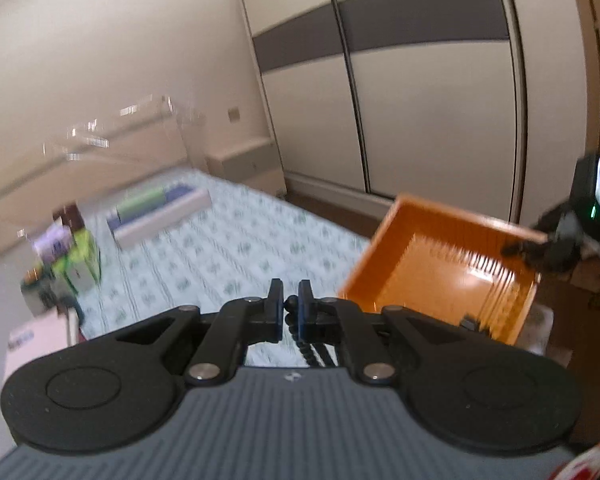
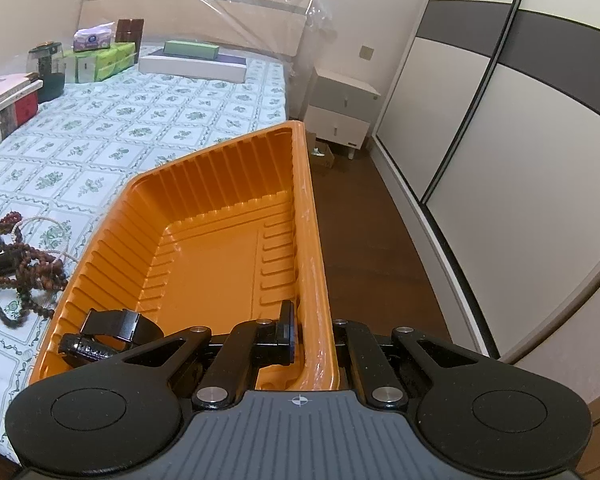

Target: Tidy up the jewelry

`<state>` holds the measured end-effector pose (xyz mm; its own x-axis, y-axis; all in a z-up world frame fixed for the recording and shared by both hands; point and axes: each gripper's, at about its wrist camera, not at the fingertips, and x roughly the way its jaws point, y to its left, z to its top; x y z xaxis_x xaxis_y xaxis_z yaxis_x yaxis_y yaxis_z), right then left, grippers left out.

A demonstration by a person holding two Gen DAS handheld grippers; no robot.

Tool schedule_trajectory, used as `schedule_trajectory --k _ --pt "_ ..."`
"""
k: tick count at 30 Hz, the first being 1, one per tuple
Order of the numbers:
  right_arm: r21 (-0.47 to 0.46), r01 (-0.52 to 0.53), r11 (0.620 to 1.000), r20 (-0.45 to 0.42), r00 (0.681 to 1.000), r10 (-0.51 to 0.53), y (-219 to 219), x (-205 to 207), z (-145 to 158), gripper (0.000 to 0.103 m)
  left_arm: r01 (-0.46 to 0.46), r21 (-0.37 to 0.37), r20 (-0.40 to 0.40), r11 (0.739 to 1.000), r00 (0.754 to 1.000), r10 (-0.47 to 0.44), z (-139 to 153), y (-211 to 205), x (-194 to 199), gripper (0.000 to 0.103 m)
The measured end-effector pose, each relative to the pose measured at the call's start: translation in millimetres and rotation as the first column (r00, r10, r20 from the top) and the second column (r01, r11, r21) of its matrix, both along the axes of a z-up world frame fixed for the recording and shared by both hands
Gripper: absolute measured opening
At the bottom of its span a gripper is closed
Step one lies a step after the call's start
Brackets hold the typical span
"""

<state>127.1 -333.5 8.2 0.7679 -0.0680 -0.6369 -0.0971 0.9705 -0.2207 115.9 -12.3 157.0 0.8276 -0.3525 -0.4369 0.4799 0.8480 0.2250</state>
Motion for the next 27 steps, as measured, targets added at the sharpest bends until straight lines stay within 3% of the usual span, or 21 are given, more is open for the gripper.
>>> schedule_trajectory --k 11,27 --pt "-0.014 -0.006 1.000 0.007 1.000 0.006 6 0 4 0.006 0.073 0.008 0.171 0.997 0.983 -0.073 85 -14 -5 0.006" --pt "-0.016 -0.015 1.000 0.012 1.000 0.016 10 0 6 0.006 0.136 0.019 0.303 0.991 0.944 -0.135 157 -50 4 0.006"
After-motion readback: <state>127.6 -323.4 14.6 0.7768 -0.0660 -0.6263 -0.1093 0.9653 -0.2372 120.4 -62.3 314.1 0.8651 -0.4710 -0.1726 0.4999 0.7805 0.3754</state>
